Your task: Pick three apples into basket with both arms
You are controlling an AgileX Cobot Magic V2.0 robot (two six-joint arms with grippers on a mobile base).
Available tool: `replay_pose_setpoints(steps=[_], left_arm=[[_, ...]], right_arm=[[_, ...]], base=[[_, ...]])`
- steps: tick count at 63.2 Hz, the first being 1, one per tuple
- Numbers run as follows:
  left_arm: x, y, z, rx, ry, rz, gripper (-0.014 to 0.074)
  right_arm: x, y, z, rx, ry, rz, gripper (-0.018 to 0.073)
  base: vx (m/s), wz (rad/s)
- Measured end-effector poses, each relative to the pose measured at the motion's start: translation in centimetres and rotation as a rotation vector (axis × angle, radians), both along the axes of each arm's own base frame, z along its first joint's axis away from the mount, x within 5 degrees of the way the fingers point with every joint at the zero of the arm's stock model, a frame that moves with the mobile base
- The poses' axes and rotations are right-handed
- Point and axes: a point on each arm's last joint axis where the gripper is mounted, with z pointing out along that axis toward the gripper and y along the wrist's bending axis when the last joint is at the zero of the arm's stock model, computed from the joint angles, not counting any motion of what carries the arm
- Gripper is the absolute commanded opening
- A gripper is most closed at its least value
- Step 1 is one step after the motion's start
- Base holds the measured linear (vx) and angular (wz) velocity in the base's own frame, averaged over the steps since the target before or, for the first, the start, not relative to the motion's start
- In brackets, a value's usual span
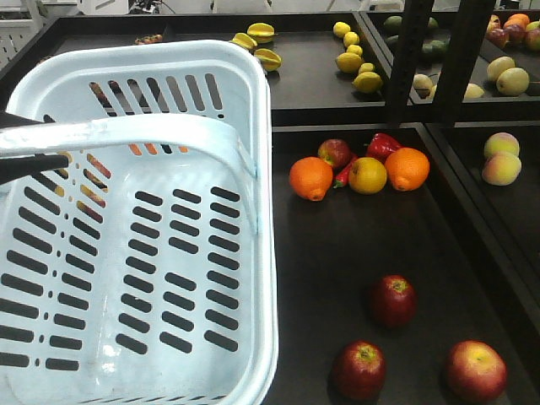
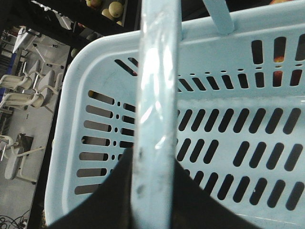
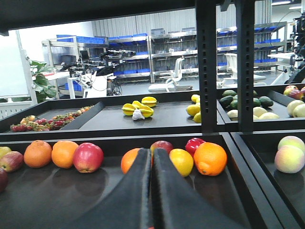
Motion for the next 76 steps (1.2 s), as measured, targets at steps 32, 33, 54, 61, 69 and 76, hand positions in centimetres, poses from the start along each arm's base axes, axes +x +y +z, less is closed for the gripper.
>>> replay_pose_setpoints(steps=[32,33,54,61,69,76], left_arm=[[0.00,0.00,-0.01,0.001,0.001,0.000,-0.0006],[0.00,0.00,-0.01,0.001,0.001,0.000,-0.0006],[0.00,0.00,-0.01,0.001,0.001,0.000,-0.0006],[0.00,0.00,-0.01,0.001,0.001,0.000,-0.0006],[-0.01,0.00,-0.01,0.000,0.001,0.000,-0.0006],[-0.05,-0.05,0.00,-0.006,0.006,-0.005,-0.0006]], right_arm=[[0.00,0.00,0.00,0.000,0.000,0.000,-0.0009],[0.00,0.00,0.00,0.000,0.000,0.000,-0.0009],[0.00,0.00,0.00,0.000,0.000,0.000,-0.0009],[0.00,0.00,0.00,0.000,0.000,0.000,-0.0009],[0.00,0.00,0.00,0.000,0.000,0.000,-0.0009],[0.00,0.00,0.00,0.000,0.000,0.000,-0.0009]], base=[[0.00,0.00],[0.00,0.00],[0.00,0.00],[0.00,0.00],[0.00,0.00],[0.00,0.00]])
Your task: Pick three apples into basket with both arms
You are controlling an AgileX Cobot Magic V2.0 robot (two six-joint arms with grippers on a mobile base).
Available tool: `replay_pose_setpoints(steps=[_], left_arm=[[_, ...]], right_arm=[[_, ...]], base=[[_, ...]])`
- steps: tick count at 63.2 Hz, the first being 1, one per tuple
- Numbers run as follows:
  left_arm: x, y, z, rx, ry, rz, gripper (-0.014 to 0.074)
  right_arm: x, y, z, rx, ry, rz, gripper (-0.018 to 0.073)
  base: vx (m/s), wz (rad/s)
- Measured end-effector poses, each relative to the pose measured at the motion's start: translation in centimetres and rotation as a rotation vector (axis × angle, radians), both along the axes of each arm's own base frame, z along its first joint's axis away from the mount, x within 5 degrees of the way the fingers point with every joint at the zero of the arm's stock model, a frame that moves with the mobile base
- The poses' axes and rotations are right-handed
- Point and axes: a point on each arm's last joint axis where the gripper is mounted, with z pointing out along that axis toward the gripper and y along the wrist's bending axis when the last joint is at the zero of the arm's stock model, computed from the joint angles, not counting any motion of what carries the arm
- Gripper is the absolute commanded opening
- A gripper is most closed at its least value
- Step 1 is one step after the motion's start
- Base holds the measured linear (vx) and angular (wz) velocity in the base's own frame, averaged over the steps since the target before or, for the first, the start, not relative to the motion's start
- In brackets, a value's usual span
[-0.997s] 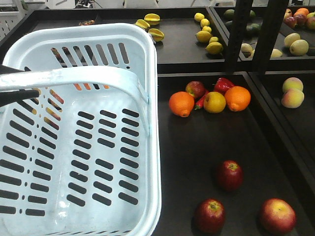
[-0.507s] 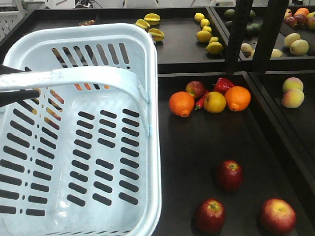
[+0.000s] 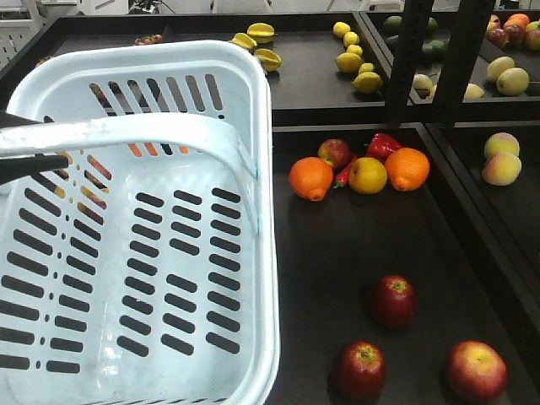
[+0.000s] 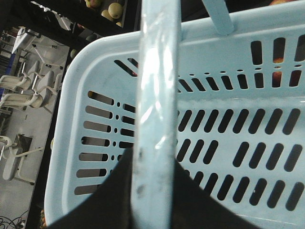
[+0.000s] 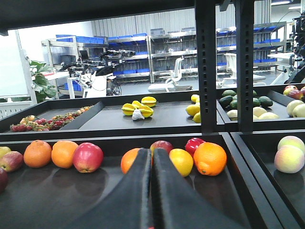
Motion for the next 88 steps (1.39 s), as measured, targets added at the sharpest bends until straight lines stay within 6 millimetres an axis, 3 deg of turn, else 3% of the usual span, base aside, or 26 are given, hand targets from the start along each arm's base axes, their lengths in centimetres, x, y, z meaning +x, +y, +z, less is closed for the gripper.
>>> replay_pose_setpoints(steps=[22,32,51,68,88], left_arm=[[0.1,-0.1,-0.1,0.000,0.006,-0.002,-0.0006],[1.3,-1.0,-0.9,0.053,0.031,0.009,-0.0006],[6.4,-5.3,-4.8,0.208,0.148,0.021,-0.0006],[11.0,-9.4,-8.9,0.242,0.184,0.021,-0.0006],[16.7,-10.7,-13.3,0.169,0.244,0.098,-0.0006]], right_arm=[[0.0,0.0,0.0,0.000,0.000,0.000,-0.0009],[0.0,0.0,0.0,0.000,0.000,0.000,-0.0009],[0.0,0.0,0.0,0.000,0.000,0.000,-0.0009],[0.0,0.0,0.0,0.000,0.000,0.000,-0.0009],[0.0,0.0,0.0,0.000,0.000,0.000,-0.0009]], base=[[0.00,0.00],[0.00,0.00],[0.00,0.00],[0.00,0.00],[0.00,0.00]])
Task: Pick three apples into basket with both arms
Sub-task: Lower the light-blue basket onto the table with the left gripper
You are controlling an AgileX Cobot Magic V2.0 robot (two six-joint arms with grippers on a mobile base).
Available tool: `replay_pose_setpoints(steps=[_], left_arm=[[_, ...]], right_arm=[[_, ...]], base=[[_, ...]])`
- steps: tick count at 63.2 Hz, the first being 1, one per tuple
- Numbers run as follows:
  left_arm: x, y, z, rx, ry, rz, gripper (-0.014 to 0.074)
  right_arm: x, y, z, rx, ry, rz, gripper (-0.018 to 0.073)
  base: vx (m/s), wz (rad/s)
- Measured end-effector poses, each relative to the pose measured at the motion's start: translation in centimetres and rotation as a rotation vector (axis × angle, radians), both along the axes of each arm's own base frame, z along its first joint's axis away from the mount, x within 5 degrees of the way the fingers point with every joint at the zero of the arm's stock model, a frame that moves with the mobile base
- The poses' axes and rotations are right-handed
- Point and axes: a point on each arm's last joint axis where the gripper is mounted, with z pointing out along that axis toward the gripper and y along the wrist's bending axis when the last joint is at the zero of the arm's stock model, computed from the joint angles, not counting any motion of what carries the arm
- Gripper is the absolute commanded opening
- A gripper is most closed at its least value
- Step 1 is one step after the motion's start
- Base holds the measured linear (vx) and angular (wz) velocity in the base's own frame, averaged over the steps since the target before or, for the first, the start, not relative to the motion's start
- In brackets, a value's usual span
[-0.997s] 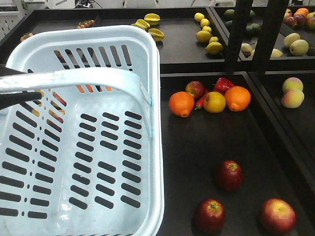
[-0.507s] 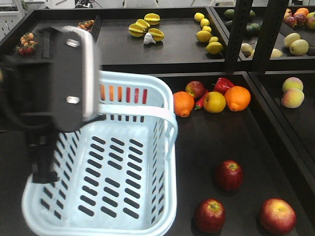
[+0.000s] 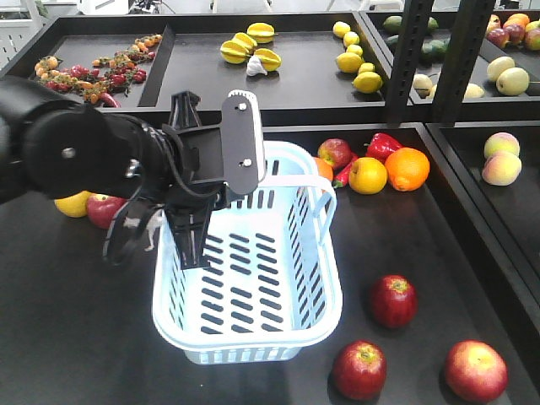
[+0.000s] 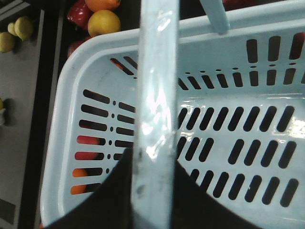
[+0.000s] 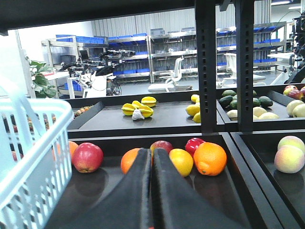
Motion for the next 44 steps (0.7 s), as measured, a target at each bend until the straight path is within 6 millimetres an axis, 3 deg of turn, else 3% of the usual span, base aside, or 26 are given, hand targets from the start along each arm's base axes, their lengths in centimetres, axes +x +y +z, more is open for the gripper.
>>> replay_pose_setpoints(steps=[14,44], left_arm=[[2.3,-0.2,-3.1,-0.023,0.093,-0.030,-0.0006],[4.4,-0.3,-6.4,0.027,0.092,-0.094,-0.0006]], right_arm=[[0.0,0.0,0.0,0.000,0.000,0.000,-0.0009],[0.0,0.0,0.0,0.000,0.000,0.000,-0.0009]], base=[[0.00,0.00],[0.00,0.00]])
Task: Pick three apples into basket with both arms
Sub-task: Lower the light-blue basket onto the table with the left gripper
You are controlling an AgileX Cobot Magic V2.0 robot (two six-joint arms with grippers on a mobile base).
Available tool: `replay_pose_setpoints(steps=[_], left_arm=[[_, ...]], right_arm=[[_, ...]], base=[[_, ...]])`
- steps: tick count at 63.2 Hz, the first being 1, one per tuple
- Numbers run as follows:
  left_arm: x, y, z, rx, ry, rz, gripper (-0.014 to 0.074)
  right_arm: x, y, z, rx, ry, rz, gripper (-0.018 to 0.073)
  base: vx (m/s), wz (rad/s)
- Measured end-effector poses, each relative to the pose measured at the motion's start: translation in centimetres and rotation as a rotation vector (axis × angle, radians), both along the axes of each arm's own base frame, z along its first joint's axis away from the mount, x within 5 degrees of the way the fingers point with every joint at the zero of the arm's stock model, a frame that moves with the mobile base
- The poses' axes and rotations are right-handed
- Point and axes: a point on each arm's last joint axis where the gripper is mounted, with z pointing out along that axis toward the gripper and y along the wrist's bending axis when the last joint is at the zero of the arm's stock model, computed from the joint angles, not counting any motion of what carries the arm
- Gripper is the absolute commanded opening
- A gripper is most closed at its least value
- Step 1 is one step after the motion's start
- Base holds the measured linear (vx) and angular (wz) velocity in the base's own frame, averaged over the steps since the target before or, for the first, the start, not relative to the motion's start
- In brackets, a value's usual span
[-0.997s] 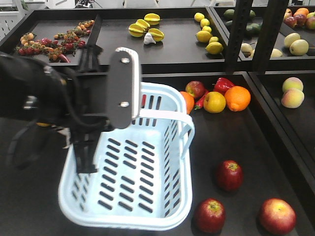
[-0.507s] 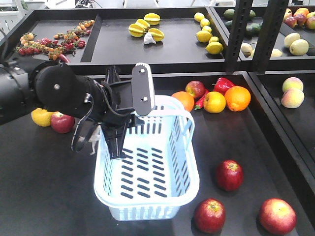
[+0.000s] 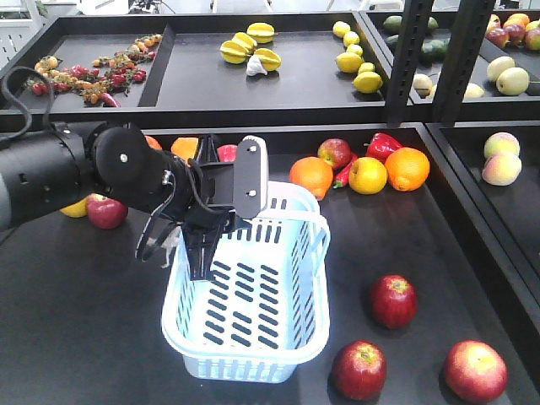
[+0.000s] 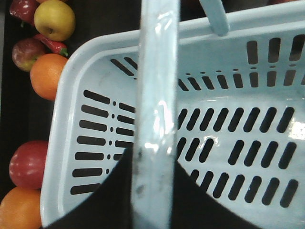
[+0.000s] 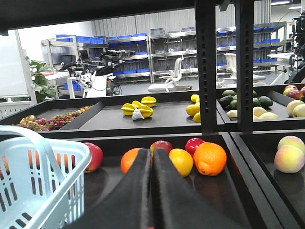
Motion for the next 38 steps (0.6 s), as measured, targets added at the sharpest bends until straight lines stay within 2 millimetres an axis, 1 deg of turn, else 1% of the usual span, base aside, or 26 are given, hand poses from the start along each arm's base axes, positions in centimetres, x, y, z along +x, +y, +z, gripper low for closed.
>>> replay_pose_setpoints(steps=[8,14,26,33,38], left_arm=[[0.7,0.8,-1.5,0.001,0.011,0.020,-0.0006],[0.8,1.2,-2.2,-0.004,0.022,0.021,-0.0006],[0.8,1.2,-2.5,-0.029,0.033,0.013,0.0001],[0.7,1.2,-2.5,-0.034,0.035,0.013,0.0038],[0.7,1.2,-2.5,-0.032,0.037,0.010,0.0092]], right_arm=[[0.0,0.0,0.0,0.000,0.000,0.000,-0.0009],[0.0,0.0,0.0,0.000,0.000,0.000,-0.0009],[0.0,0.0,0.0,0.000,0.000,0.000,-0.0009],[0.0,0.0,0.0,0.000,0.000,0.000,-0.0009],[0.0,0.0,0.0,0.000,0.000,0.000,-0.0009]], base=[[0.00,0.00],[0.00,0.00],[0.00,0.00],[0.00,0.00],[0.00,0.00]])
